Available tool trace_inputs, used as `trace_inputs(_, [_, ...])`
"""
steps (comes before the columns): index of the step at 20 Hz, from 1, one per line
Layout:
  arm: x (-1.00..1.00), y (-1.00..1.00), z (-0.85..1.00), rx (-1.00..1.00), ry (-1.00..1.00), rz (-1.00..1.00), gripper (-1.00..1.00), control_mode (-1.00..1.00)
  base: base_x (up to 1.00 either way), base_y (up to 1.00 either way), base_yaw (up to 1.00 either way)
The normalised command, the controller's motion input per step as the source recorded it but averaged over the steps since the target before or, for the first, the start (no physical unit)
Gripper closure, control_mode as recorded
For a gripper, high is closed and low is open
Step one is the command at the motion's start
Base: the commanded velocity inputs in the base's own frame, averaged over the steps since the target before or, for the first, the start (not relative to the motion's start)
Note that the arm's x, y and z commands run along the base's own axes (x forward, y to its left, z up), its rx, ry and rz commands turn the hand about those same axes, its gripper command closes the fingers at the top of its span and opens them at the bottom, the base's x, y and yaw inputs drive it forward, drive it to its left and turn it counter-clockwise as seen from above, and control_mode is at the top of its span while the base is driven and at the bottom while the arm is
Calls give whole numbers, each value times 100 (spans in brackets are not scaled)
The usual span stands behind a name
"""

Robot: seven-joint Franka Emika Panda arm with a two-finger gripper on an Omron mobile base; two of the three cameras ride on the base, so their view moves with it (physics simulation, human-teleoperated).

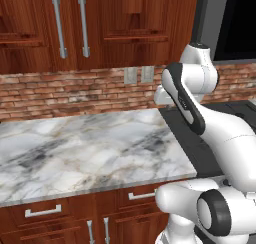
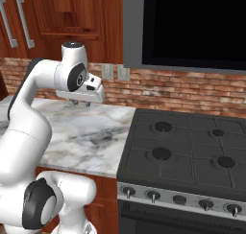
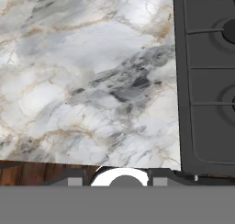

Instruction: Take a straw from the drawer in front and place it inside the glass cup on the dining counter.

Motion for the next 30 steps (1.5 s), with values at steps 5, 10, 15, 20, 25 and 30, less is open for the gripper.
trace_inputs(5, [0,0,0,0,0,0,-100,100,-14,-1,0])
trace_inputs(10, [0,0,0,0,0,0,-100,100,-64,-15,0])
trace_inputs(15, [0,0,0,0,0,0,-100,100,-51,-19,0])
trace_inputs(20, [0,0,0,0,0,0,-100,100,-8,-34,9])
trace_inputs(25, [0,0,0,0,0,0,-100,100,0,-72,28])
trace_inputs(30, [0,0,0,0,0,0,-100,100,0,-73,37])
